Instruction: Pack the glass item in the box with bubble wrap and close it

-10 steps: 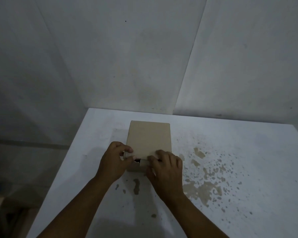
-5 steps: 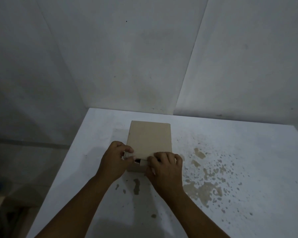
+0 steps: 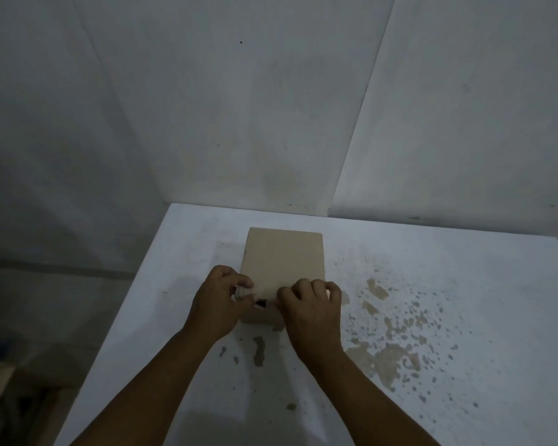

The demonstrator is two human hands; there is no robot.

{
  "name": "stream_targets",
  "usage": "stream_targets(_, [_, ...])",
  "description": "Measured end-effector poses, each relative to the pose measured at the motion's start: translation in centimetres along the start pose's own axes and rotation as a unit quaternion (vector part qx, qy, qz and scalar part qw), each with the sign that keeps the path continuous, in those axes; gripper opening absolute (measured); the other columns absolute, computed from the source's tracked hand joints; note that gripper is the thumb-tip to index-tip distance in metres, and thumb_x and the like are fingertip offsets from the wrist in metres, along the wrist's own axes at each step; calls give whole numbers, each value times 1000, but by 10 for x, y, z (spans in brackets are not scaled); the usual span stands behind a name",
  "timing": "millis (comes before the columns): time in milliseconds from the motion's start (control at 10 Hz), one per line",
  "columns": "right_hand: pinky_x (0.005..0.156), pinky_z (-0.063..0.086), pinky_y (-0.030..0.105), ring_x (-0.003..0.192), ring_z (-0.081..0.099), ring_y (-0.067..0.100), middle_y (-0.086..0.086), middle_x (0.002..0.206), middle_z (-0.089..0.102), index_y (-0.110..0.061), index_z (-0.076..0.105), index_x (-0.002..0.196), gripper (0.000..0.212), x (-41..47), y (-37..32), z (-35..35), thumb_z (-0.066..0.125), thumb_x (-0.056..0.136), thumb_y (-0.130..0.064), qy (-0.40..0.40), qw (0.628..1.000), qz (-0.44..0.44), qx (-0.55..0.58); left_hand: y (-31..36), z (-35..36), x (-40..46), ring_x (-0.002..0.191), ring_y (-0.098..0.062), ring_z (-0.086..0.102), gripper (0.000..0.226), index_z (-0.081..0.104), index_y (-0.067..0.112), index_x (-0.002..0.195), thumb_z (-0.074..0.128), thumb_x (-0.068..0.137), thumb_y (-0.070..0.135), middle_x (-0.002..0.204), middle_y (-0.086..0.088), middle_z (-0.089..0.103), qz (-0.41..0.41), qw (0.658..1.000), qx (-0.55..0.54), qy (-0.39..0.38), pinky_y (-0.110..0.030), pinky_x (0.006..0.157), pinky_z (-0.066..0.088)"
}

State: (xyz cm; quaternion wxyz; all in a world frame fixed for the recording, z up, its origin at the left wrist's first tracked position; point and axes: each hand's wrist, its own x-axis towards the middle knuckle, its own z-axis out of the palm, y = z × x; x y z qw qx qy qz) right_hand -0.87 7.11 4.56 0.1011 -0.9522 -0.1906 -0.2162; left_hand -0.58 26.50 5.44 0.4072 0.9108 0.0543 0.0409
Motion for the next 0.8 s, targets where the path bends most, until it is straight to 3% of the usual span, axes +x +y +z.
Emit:
stream_targets(100, [81,35,41,79,48,26,2,84,55,-23,60,91,13,4,4,2,60,91,-35,-12,1000,-3,11,-2,0,0,85,-13,57,26,71,21,98,81,75,25,104,5,51,2,1000,3,2,-14,70,47])
stream_targets(200, [80,37,39,88,51,25,0,94,60,-24,65,97,17,3,14,-2,59,90,-38,-40,997,-26,55,-3,0,-2,90,-15,58,26,72,19,100,80,76,25,106,3,52,12,1000,-7,4,-26,79,55])
stream_targets(300, [80,38,36,93,54,23,-2,102,64,-23,69,105,16,1,26,-7,66,89,-26,-47,995,-56,73,-5,-2,-4,95,-13,60,34,72,18,103,82,73,32,110,5,51,21,999,-43,-9,-28,84,57])
stream_targets(400, [72,37,34,84,52,23,-2,95,66,-22,70,102,15,2,27,-7,70,87,-20,-38,994,-50,84,-8,-5,-4,97,-9,59,50,71,22,105,86,62,43,113,9,48,18,998,-46,-39,-20,84,54])
stream_targets(500, [68,37,34,79,51,24,-1,89,66,-21,71,98,14,2,23,-5,71,84,-17,-24,995,-50,85,-6,-1,-3,95,-13,59,43,71,22,103,85,66,39,111,7,50,27,1000,-14,-3,-23,82,56])
stream_targets(700, [74,39,33,87,55,23,0,98,68,-18,70,102,17,-2,27,-6,70,85,-20,-23,992,-61,110,0,3,-8,94,-15,58,36,69,23,100,83,70,37,112,7,51,19,1000,-13,21,-28,82,57])
stream_targets(800, [80,45,34,95,58,23,1,106,66,-17,69,109,24,-1,34,-15,63,90,-29,-5,985,-29,172,4,-3,-8,100,-10,54,41,69,25,103,81,70,45,117,13,45,17,1000,17,7,-21,84,51])
